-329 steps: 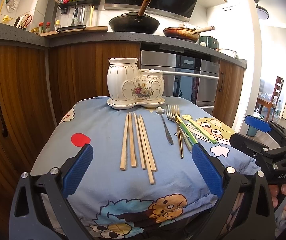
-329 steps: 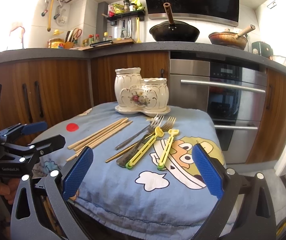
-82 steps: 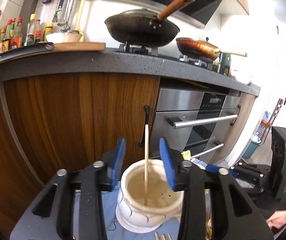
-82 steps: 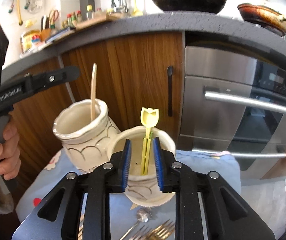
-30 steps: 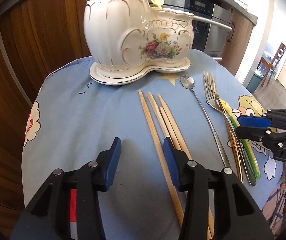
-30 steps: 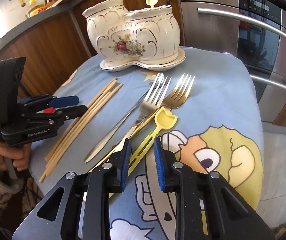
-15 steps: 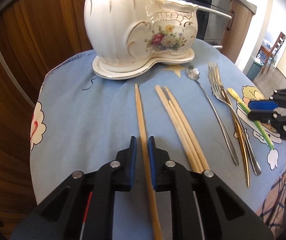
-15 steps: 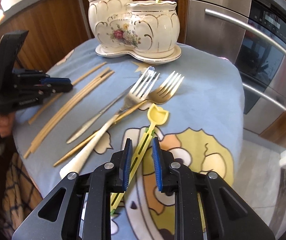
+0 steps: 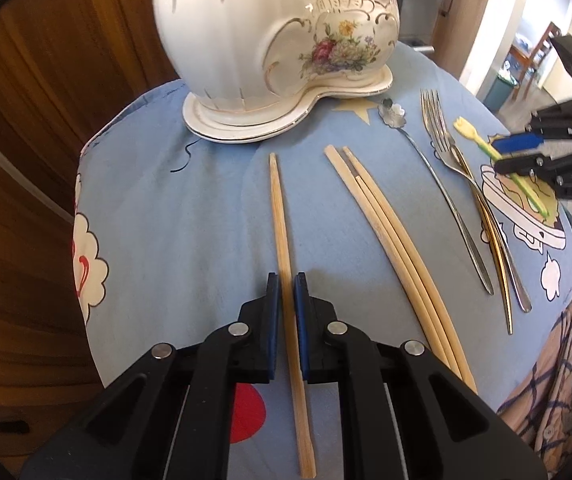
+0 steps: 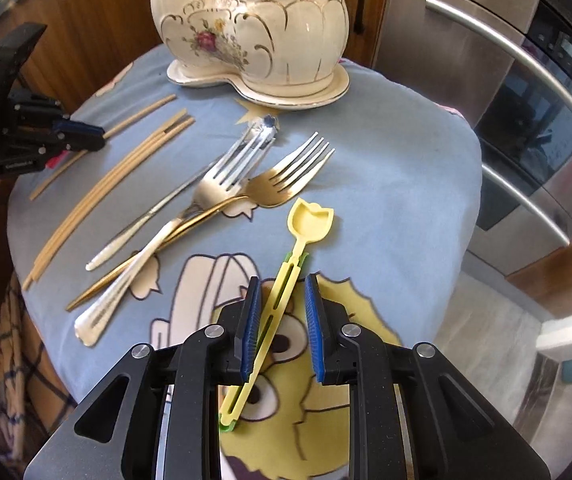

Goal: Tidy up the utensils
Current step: 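Grasp another chopstick with the left tool while the right tool grasps the second yellow utensil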

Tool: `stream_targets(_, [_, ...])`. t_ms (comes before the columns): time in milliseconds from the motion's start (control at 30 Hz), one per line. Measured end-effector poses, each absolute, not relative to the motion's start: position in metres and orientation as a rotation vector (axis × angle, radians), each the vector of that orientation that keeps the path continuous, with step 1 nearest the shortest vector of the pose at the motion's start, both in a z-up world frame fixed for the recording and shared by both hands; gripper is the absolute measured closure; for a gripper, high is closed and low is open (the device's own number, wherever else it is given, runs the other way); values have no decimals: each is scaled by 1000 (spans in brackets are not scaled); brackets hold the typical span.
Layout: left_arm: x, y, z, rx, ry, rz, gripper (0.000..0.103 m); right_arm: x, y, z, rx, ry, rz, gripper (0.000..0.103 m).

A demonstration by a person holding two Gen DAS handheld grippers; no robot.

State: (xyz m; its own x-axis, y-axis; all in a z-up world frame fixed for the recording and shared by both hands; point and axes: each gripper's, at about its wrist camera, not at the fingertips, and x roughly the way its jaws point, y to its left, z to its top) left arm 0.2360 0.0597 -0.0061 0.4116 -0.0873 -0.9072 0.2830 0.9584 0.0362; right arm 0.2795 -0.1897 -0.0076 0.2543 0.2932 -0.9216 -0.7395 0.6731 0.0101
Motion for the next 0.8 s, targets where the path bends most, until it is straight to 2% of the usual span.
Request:
stream_targets(400, [271, 53, -5, 212, 1350, -309, 94, 299, -177, -6, -605, 1264, 778, 81])
stream_targets(500, [281, 54, -7, 213, 1361, -306, 94, 298, -173, -5, -636, 1270, 770, 81])
stream_targets(633, [279, 46, -7, 261, 1350, -296, 95, 291, -158, -6, -673, 1256, 771, 92])
stream_targets(800, [264, 34, -9, 287, 1317, -293, 97, 292, -163, -3, -666, 1214, 756, 93])
